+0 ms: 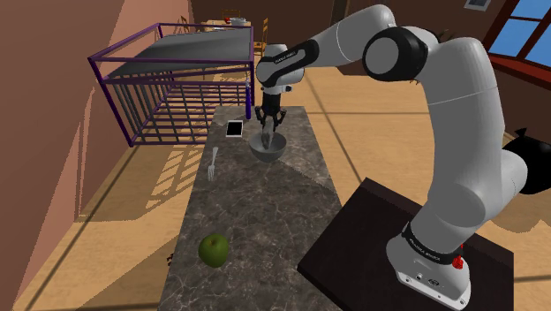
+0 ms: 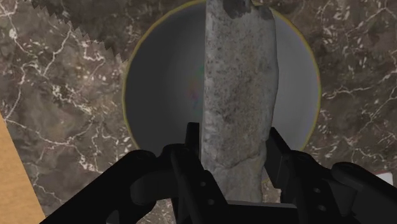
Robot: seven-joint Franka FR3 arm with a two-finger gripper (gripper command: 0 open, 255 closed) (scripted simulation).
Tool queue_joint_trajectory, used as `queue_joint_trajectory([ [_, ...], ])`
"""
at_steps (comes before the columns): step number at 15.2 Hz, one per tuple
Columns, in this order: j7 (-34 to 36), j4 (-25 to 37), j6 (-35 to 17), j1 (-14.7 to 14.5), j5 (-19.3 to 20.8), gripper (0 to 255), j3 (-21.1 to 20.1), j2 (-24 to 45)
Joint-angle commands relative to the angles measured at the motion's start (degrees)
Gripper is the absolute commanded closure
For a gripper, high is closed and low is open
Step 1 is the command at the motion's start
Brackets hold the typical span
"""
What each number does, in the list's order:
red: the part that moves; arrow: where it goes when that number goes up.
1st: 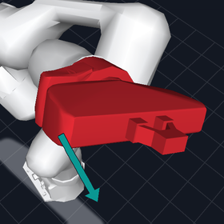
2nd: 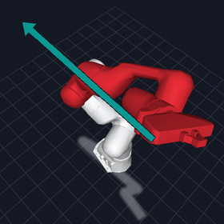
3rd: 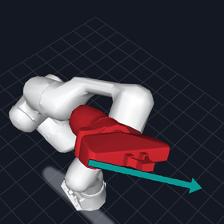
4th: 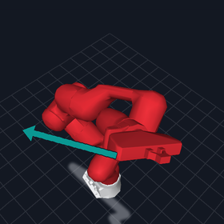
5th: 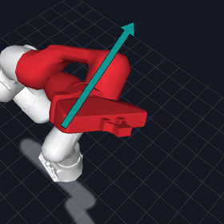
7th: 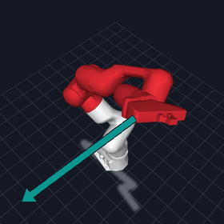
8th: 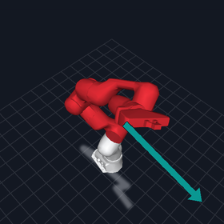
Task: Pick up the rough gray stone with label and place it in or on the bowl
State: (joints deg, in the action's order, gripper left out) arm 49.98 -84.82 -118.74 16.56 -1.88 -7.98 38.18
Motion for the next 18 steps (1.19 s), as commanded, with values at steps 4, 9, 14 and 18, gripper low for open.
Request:
queue_joint_trajectory([
  [4,0.00,0.00,-0.01,0.00,0.00,0,0.00,-0.03],
  [9,-0.06,2.62,4.66,0.35,-0.13,0,-0.06,-2.06],
  [14,-0.07,3.46,5.94,0.43,-0.16,0,-0.07,-2.50],
  [18,-0.07,3.46,5.94,0.43,-0.16,0,-0.07,-2.50],
])
